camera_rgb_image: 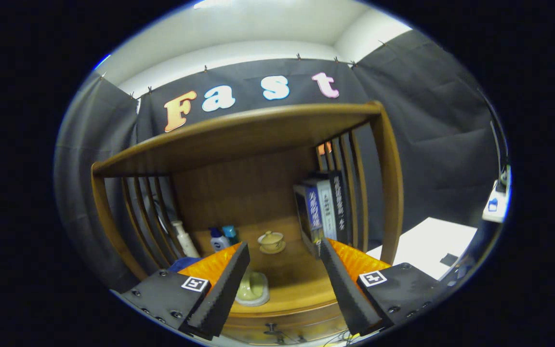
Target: Pull open the drawer, take out the items inside it, and place them on the countertop above the cabinet.
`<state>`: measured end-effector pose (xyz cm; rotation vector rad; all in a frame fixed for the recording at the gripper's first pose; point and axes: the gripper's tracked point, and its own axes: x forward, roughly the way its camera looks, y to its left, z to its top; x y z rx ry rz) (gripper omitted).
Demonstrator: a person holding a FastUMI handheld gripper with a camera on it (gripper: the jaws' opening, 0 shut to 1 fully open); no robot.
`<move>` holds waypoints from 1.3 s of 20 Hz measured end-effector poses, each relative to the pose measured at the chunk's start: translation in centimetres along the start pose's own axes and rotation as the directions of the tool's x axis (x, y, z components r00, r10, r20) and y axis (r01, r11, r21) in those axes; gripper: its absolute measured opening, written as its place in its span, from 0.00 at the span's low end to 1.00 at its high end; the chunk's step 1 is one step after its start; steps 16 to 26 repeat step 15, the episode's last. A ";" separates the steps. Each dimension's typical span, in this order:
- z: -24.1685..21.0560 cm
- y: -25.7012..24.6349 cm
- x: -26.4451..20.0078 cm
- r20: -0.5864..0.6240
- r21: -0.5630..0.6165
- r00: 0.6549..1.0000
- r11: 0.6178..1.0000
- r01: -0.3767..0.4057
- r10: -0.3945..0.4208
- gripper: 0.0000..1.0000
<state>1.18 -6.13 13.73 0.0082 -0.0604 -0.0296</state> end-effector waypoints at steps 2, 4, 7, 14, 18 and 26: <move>2.0 0.6 -0.9 0.035 -0.022 0.999 1.000 -0.003 0.004 0.98; 3.1 0.7 -1.6 0.049 -0.037 0.999 0.999 -0.003 0.005 0.98; 3.5 1.3 -2.6 0.049 -0.036 0.999 0.999 -0.014 0.016 0.98; 2.8 2.2 -2.7 0.029 -0.050 0.999 0.998 -0.027 0.029 0.98; 2.8 2.4 -2.7 0.028 -0.054 0.999 0.998 -0.031 0.033 0.98; 2.8 2.4 -2.7 0.028 -0.054 0.999 0.998 -0.031 0.033 0.98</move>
